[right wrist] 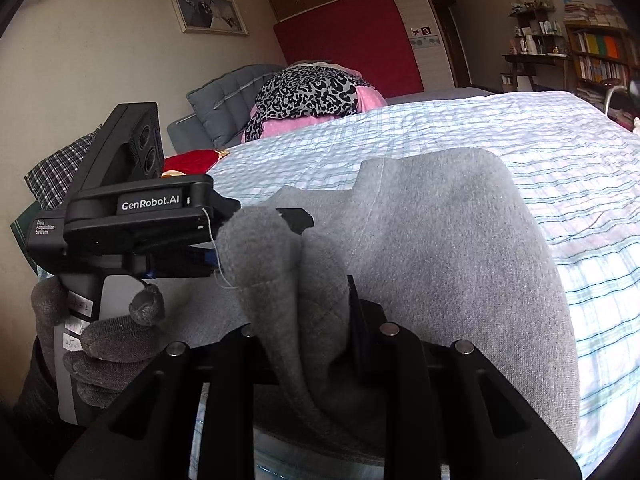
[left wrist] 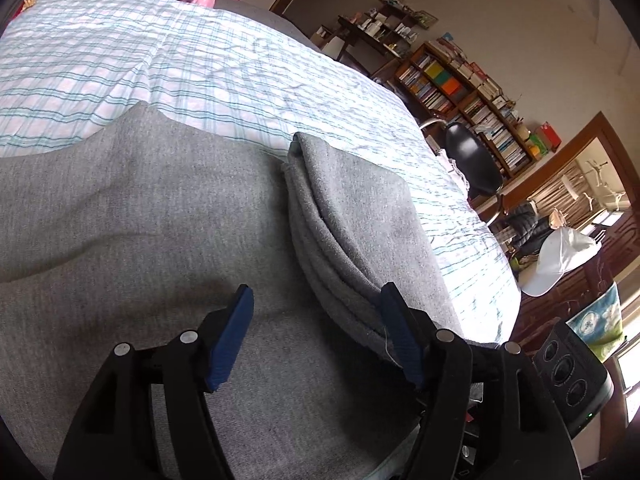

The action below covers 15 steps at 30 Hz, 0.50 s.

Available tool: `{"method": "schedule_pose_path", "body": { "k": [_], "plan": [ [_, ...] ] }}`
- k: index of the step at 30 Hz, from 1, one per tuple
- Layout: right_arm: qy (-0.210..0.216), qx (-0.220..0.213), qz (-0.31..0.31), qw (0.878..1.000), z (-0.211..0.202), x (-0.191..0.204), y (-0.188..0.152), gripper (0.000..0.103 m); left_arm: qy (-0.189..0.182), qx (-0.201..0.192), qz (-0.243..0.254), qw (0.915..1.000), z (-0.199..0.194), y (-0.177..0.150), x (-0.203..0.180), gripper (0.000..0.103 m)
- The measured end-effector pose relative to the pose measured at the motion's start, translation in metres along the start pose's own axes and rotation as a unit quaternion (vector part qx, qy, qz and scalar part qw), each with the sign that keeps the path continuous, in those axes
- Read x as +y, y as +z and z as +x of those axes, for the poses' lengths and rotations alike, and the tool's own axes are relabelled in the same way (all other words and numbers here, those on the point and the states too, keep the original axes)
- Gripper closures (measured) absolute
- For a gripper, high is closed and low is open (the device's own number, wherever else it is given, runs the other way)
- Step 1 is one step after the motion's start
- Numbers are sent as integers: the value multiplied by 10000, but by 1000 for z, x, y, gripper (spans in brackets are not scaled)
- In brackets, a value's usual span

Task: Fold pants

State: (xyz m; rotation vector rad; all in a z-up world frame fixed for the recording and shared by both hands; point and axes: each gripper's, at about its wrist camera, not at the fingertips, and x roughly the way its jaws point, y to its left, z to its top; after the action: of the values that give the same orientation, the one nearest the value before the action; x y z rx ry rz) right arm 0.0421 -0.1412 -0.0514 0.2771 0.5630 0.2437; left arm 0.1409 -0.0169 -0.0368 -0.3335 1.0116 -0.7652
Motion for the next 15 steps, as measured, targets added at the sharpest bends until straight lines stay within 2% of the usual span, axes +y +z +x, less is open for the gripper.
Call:
{"method": "schedule_pose_path", "body": {
  "k": [7, 12, 15],
  "plan": [
    [157, -253, 76, 9995, -21, -11, 1, 80, -490, 210, -111, 9985, 10, 9, -17, 35],
    [265, -198, 7, 9995, -30, -16, -15, 80, -884, 440, -270, 9947, 23, 13, -23, 35],
    [224, -209, -99, 9995, -30, -14, -18, 80, -997, 436, -295, 9936, 28, 16, -26, 31]
  ]
}}
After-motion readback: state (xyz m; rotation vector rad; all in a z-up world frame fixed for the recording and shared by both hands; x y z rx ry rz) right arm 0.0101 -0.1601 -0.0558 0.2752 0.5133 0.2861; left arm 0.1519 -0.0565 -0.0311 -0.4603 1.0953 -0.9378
